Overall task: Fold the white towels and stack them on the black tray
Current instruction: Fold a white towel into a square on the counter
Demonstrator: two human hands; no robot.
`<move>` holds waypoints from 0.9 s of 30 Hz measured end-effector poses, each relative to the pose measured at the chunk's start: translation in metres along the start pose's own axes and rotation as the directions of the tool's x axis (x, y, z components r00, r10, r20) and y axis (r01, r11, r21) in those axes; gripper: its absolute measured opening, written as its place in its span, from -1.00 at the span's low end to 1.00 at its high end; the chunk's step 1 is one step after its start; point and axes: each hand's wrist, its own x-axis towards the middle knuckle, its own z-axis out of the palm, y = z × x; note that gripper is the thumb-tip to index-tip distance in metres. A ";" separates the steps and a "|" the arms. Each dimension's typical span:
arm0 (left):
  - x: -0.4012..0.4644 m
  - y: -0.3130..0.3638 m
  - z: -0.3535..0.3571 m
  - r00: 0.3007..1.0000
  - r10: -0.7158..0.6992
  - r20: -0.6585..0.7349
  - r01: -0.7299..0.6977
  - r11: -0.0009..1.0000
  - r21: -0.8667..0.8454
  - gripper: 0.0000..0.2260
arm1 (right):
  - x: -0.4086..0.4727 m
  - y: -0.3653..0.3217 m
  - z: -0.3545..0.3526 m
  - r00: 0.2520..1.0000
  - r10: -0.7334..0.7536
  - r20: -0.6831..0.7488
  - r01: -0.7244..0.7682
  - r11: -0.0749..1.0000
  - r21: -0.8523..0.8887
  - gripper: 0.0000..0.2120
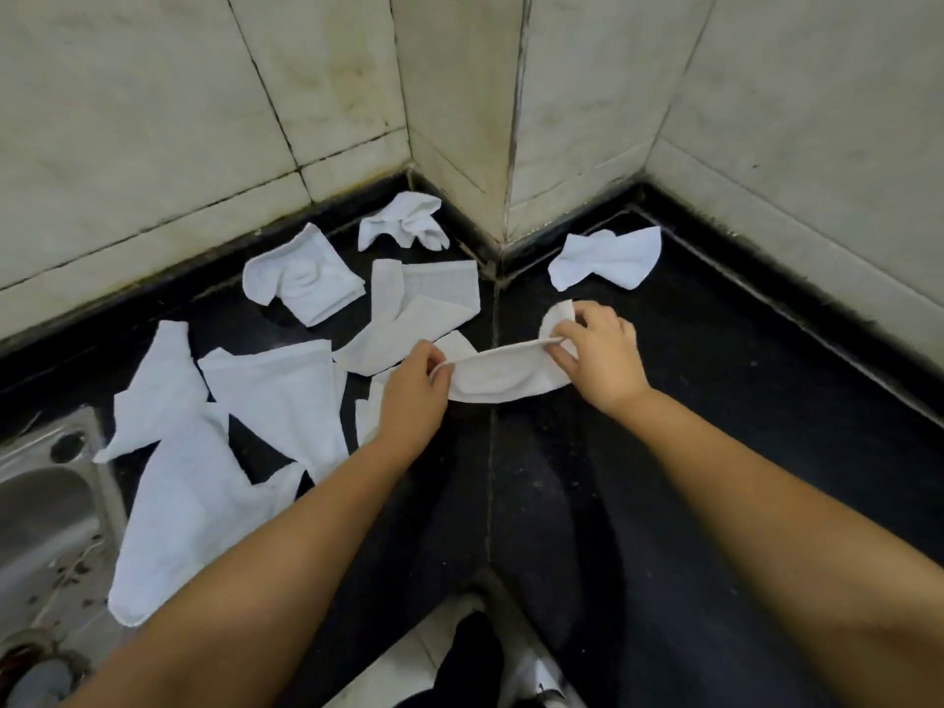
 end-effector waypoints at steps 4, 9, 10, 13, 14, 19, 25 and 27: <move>0.012 0.044 0.015 0.994 0.103 0.041 -0.098 0.990 -0.104 -0.94 | -0.027 0.052 -0.052 0.964 0.217 -0.151 -0.197 0.971 0.135 -0.82; 0.027 0.127 0.035 0.965 0.257 0.050 -0.241 0.947 -0.211 -0.90 | -0.052 0.092 -0.126 0.809 0.506 -0.300 -0.315 0.803 0.506 -0.89; 0.025 0.143 0.037 0.956 0.289 0.056 -0.266 0.930 -0.254 -0.90 | -0.059 0.094 -0.140 0.776 0.543 -0.320 -0.295 0.762 0.576 -0.91; 0.010 0.174 0.042 0.941 0.309 0.134 -0.229 0.879 -0.419 -0.84 | -0.089 0.099 -0.167 0.717 0.618 -0.322 -0.196 0.622 0.758 -0.89; 0.004 0.177 0.045 0.934 0.313 0.173 -0.205 0.865 -0.459 -0.83 | -0.104 0.100 -0.171 0.707 0.635 -0.311 -0.169 0.579 0.798 -0.86; -0.046 0.143 0.061 0.891 0.265 0.368 -0.059 0.872 -0.486 -0.93 | -0.193 0.099 -0.155 0.719 0.667 -0.196 -0.194 0.464 0.864 -0.87; -0.127 0.061 0.071 0.831 0.069 0.552 0.115 0.950 -0.292 -0.91 | -0.301 0.086 -0.079 0.738 0.669 0.087 -0.414 0.347 0.841 -0.89; -0.146 0.039 0.072 0.786 0.022 0.617 0.144 0.965 -0.218 -0.92 | -0.328 0.081 -0.055 0.716 0.677 0.171 -0.479 0.297 0.826 -0.90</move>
